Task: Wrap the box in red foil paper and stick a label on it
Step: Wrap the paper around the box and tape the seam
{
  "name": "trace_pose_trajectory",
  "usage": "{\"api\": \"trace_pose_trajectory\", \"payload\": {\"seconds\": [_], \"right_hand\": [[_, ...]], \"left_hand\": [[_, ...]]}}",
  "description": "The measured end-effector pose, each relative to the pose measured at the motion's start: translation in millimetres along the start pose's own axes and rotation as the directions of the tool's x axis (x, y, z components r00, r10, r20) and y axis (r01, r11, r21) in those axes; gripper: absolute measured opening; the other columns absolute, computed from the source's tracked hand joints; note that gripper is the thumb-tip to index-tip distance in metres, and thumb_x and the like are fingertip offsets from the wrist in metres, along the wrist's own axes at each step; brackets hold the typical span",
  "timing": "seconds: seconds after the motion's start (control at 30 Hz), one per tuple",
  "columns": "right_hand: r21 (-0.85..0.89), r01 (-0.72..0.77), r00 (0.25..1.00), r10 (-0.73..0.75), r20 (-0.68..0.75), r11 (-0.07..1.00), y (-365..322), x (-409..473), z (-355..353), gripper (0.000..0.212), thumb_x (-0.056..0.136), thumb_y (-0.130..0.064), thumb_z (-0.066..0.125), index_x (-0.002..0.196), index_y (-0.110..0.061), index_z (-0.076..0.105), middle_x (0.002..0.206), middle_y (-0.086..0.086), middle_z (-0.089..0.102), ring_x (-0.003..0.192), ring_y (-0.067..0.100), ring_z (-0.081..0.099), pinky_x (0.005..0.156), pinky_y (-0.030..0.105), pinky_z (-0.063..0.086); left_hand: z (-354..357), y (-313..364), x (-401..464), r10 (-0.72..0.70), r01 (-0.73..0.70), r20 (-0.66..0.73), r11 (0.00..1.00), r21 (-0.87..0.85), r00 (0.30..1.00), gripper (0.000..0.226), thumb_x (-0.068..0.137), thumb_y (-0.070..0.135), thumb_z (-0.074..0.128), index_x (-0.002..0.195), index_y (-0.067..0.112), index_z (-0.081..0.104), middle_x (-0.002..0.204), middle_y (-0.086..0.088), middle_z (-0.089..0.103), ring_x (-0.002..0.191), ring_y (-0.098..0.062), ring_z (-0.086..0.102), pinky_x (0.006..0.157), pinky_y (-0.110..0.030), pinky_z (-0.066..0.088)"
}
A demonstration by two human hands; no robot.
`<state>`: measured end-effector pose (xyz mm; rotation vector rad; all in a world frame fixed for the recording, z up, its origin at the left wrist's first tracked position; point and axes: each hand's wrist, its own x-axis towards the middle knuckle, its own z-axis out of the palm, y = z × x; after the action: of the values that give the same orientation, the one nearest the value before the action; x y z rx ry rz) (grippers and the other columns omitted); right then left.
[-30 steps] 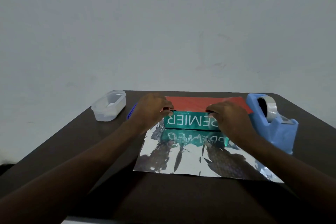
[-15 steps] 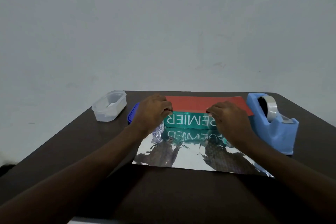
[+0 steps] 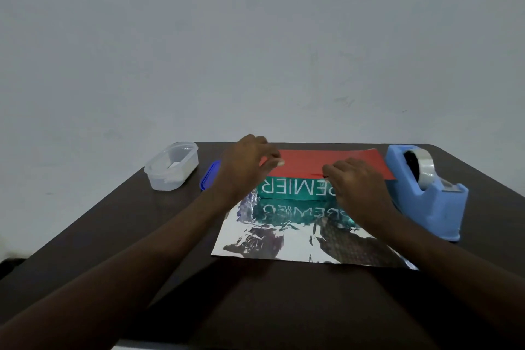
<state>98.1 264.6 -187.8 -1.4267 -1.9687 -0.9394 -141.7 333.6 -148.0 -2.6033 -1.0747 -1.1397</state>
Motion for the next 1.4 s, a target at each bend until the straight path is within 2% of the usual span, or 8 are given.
{"api": "trace_pose_trajectory", "payload": {"seconds": [0.2,0.33,0.5,0.97,1.07,1.17,1.23,1.4], "right_hand": [[-0.059,0.027,0.999,-0.025,0.048,0.998,-2,-7,4,0.026,0.065,0.000,0.081,0.087,-0.008,0.070,0.082,0.010,0.069,0.075,0.029,0.060,0.066,0.035,0.046],[-0.055,-0.013,0.992,0.020,0.121,0.998,-11,-15,-3,0.022,0.077,-0.014,0.078,0.096,-0.006,0.069,0.092,0.011,0.066,0.082,0.028,0.059,0.071,0.040,0.050],[-0.005,-0.026,0.931,0.026,0.365,1.000,-22,-24,2,0.029,0.083,-0.029,0.069,0.108,-0.014,0.065,0.099,0.004,0.064,0.087,0.022,0.060,0.064,0.034,0.052],[0.094,-0.115,0.915,0.069,0.398,0.989,-21,-25,-1,0.036,0.092,-0.030,0.059,0.123,-0.013,0.060,0.115,0.007,0.058,0.107,0.026,0.054,0.076,0.040,0.054],[0.085,-0.147,0.931,0.108,0.349,0.986,-22,-22,-7,0.024,0.091,-0.025,0.061,0.110,-0.012,0.063,0.104,0.005,0.061,0.097,0.025,0.057,0.068,0.035,0.048],[0.094,-0.189,0.978,0.180,0.103,0.977,-16,-9,-18,0.003,0.085,-0.006,0.066,0.088,-0.007,0.064,0.082,0.008,0.061,0.073,0.028,0.057,0.057,0.029,0.036],[0.108,-0.211,0.977,0.210,0.028,0.971,-6,8,-24,0.007,0.085,-0.003,0.065,0.088,-0.008,0.064,0.083,0.008,0.061,0.072,0.027,0.055,0.056,0.028,0.034],[0.148,-0.358,0.903,0.302,0.305,0.922,30,23,-14,0.016,0.078,0.005,0.057,0.073,-0.009,0.064,0.070,0.006,0.064,0.070,0.027,0.060,0.055,0.032,0.036]], "left_hand": [[25,36,29,0.065,-0.093,0.273,0.991,0.091,0.960,0.010,0.089,0.024,0.066,0.093,0.025,0.075,0.090,0.008,0.072,0.081,-0.011,0.063,0.072,-0.029,0.048],[32,32,28,0.075,-0.107,0.228,0.986,0.130,0.971,0.006,0.089,0.025,0.067,0.090,0.027,0.073,0.085,0.010,0.072,0.075,-0.009,0.062,0.066,-0.026,0.045],[35,29,27,0.065,-0.095,0.191,0.984,0.152,0.979,0.006,0.088,0.029,0.067,0.091,0.029,0.073,0.086,0.010,0.072,0.076,-0.010,0.062,0.064,-0.024,0.036],[44,23,31,0.041,-0.063,0.180,0.990,0.123,0.983,0.012,0.093,0.032,0.063,0.097,0.031,0.074,0.092,0.014,0.071,0.082,-0.008,0.062,0.066,-0.024,0.039],[45,22,29,0.075,-0.102,0.175,0.984,0.147,0.982,0.013,0.094,0.033,0.061,0.099,0.032,0.073,0.095,0.014,0.071,0.085,-0.008,0.062,0.066,-0.023,0.037],[45,22,28,0.099,-0.126,0.168,0.979,0.160,0.981,0.015,0.095,0.034,0.060,0.101,0.033,0.073,0.098,0.014,0.070,0.087,-0.008,0.061,0.066,-0.023,0.035],[44,22,27,0.101,-0.126,0.160,0.980,0.155,0.982,0.015,0.095,0.034,0.059,0.102,0.033,0.073,0.098,0.015,0.070,0.087,-0.007,0.060,0.066,-0.023,0.034],[43,23,24,0.078,-0.095,0.159,0.990,0.106,0.984,0.014,0.094,0.032,0.062,0.100,0.031,0.075,0.095,0.014,0.069,0.079,-0.005,0.055,0.066,-0.024,0.038]]}}
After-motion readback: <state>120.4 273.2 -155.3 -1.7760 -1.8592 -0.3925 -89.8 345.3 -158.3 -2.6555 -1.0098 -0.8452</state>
